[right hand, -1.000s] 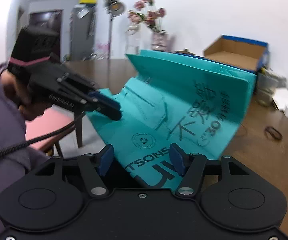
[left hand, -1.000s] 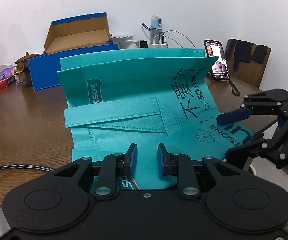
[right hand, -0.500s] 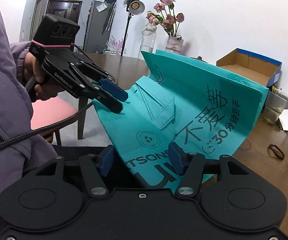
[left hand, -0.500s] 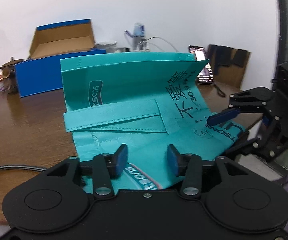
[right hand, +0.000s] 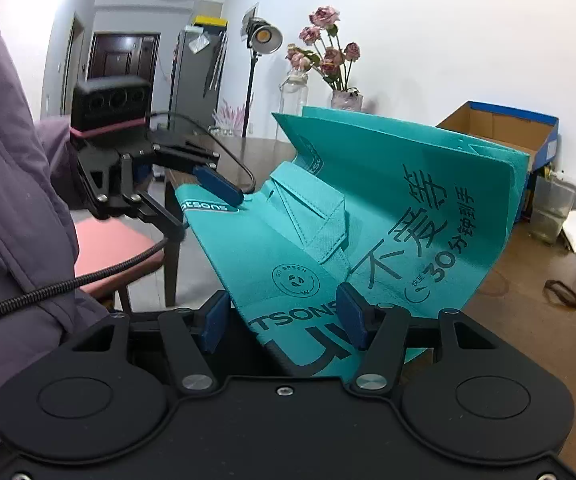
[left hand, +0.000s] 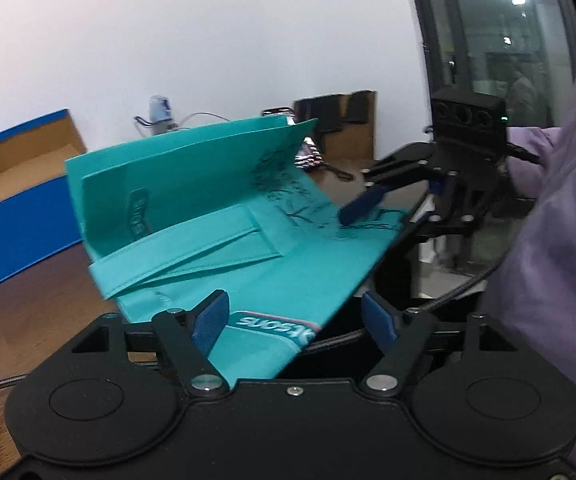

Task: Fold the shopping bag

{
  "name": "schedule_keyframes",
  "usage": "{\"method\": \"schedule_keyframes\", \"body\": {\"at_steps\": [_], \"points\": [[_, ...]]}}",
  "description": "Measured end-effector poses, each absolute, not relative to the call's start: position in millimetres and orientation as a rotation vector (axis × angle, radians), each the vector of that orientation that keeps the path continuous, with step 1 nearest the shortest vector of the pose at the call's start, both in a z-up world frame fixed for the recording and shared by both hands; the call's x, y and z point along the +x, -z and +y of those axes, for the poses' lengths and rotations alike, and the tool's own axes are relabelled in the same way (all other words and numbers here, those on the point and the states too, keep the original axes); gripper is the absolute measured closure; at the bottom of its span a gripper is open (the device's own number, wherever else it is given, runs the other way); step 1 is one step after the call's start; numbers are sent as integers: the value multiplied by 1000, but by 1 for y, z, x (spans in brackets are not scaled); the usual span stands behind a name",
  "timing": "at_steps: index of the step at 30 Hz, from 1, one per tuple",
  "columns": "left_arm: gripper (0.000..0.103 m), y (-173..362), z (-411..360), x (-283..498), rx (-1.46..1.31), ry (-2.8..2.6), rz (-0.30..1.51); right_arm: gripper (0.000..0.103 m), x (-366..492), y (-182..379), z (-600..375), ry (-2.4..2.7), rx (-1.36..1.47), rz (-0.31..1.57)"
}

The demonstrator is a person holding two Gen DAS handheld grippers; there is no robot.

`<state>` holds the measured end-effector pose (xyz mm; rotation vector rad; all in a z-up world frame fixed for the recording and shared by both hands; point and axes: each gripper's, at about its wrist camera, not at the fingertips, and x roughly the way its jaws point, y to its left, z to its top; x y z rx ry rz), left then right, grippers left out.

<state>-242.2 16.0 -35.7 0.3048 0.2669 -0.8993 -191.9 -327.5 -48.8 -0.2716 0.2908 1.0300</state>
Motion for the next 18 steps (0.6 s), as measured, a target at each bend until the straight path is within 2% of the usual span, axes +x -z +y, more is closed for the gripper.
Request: {"method": "schedule_keyframes", "body": {"at_steps": [4, 7, 9, 12, 13, 14, 15, 16, 18], "points": [[47, 40, 25, -240, 245, 934, 268, 42, -190, 48, -329, -1033, -246, 303], [61, 37, 28, -245, 234, 961, 274, 43, -190, 49, -331, -1032, -206, 305], [74, 33, 28, -245, 215, 972, 296, 48, -191, 49, -333, -1036, -176, 306], [83, 25, 26, -249, 206, 981, 324, 56, -197, 51, -335, -1038, -165, 305], [88, 23, 26, -251, 199, 988, 334, 61, -199, 51, -336, -1042, -163, 305], [98, 22, 27, -252, 189, 990, 342, 66, -200, 50, -338, -1055, -146, 314], [99, 20, 28, -254, 183, 986, 343, 87, -199, 49, -340, -1059, -118, 330], [99, 19, 30, -256, 188, 987, 344, 103, -197, 49, -342, -1060, -104, 349], [98, 19, 30, -257, 218, 969, 342, 103, -196, 52, -348, -1054, -91, 344]]}}
